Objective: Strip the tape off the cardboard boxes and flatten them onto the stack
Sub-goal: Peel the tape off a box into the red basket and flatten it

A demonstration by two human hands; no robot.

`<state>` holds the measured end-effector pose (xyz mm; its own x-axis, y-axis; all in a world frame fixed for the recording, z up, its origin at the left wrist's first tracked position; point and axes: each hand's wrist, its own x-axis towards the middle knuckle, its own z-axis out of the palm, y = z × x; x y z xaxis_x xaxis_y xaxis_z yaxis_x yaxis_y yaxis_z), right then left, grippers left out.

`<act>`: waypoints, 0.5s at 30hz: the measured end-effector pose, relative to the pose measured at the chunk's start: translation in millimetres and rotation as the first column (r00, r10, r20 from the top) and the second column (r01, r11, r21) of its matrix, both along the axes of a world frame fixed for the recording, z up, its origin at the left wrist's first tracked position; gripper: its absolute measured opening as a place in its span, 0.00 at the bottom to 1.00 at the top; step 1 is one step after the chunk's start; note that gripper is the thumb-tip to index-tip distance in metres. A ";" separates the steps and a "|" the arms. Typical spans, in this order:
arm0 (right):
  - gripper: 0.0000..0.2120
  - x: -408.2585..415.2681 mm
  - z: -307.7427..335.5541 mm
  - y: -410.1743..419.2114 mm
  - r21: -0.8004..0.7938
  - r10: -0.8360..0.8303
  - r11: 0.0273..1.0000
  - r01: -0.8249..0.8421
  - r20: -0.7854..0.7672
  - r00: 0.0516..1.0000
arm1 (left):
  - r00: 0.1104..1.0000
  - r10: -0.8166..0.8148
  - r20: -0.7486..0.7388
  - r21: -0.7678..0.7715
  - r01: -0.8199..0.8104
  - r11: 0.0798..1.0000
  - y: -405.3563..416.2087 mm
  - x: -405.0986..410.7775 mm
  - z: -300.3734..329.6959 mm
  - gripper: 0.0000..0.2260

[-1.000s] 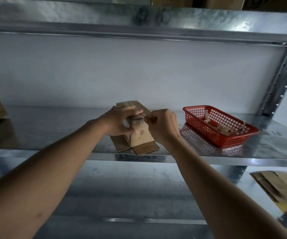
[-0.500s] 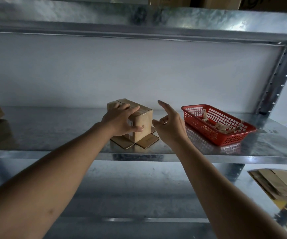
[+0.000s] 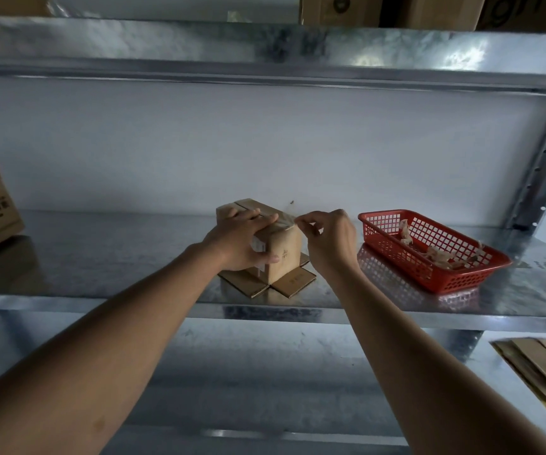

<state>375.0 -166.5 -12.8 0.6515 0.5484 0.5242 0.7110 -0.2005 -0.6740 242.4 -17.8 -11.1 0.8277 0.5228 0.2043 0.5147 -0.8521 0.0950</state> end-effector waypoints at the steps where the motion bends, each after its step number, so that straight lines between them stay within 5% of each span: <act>1: 0.06 -0.5 1.5 0.8 0.022 0.031 0.999 -0.030 -0.026 0.999 | 1.000 -0.003 0.006 0.005 0.003 1.000 -0.7 0.2 0.0 0.43; 4: 0.05 -2.6 6.5 3.2 0.047 0.065 0.997 -0.062 -0.069 0.996 | 0.999 -0.022 0.027 0.028 0.021 0.999 -6.7 2.3 1.1 0.41; 9: 0.21 0.6 10.4 3.3 0.088 0.029 0.996 -0.017 -0.134 0.991 | 0.995 -0.026 0.091 0.041 0.022 0.999 -15.1 13.8 -5.6 0.40; 15: 0.09 7.1 14.1 -19.4 0.215 0.137 0.973 -0.084 -0.246 0.960 | 0.997 -0.023 0.071 0.030 0.021 0.999 -28.7 23.5 -3.2 0.41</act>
<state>382.1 -186.0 1.3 0.7201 0.5252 0.4534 0.5181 0.0276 -0.8549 266.0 -46.5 -14.3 0.8215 0.4979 0.2779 0.4889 -0.8659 0.1059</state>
